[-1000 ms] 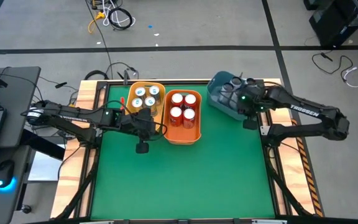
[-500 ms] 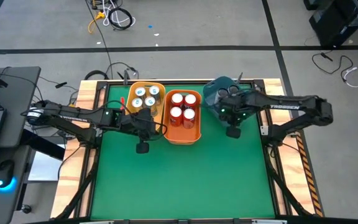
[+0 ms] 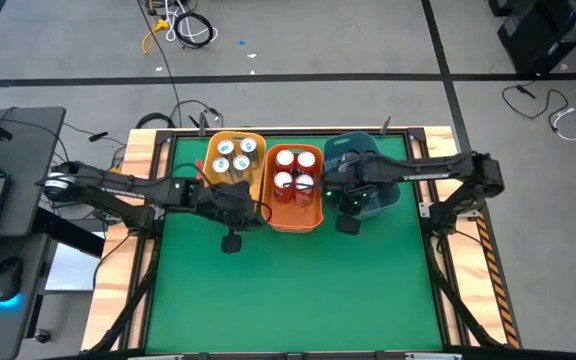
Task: Sort soda cans
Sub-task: Adjust all the bins
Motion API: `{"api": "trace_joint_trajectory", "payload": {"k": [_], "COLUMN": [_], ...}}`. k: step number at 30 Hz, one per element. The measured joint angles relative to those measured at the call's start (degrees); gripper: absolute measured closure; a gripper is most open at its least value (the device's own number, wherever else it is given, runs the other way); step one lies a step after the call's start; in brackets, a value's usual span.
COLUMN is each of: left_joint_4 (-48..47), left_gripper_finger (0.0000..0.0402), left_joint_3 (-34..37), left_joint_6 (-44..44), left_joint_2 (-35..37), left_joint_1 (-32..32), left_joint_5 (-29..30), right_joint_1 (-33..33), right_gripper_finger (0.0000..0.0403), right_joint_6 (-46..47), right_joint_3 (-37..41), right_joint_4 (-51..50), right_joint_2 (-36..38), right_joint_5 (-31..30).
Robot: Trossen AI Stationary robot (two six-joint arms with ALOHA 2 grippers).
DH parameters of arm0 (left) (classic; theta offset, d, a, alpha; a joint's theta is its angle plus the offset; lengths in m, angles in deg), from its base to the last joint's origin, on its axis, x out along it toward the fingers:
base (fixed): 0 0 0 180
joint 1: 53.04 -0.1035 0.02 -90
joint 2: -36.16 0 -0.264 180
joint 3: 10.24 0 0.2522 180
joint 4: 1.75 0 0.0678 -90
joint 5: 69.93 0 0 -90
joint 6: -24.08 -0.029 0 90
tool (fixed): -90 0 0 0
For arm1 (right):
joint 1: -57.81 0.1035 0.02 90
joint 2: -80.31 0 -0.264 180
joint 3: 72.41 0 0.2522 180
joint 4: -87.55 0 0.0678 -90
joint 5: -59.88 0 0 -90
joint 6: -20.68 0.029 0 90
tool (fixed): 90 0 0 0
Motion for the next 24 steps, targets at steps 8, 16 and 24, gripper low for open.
{"api": "trace_joint_trajectory", "payload": {"k": [8, 16, 24], "left_joint_4": [11.7, 19.0, 29.8], "left_gripper_finger": [0.0401, 0.0401, 0.0401], "left_joint_3": [5.7, 6.7, 6.7], "left_joint_6": [1.8, 3.0, 3.0], "left_joint_2": [-2.1, -5.8, -14.4], "left_joint_1": [0.0, 0.0, 0.0], "left_joint_5": [-2.7, -4.5, -7.6], "right_joint_1": [0.3, 0.3, 1.6], "right_gripper_finger": [0.0398, 0.0339, 0.0248], "right_joint_6": [0.6, -1.3, -7.0], "right_joint_3": [-2.3, -4.8, -17.8], "right_joint_4": [0.9, 0.9, -10.9], "right_joint_2": [-5.0, -5.0, -4.4], "right_joint_5": [1.1, 0.5, -1.5]}}
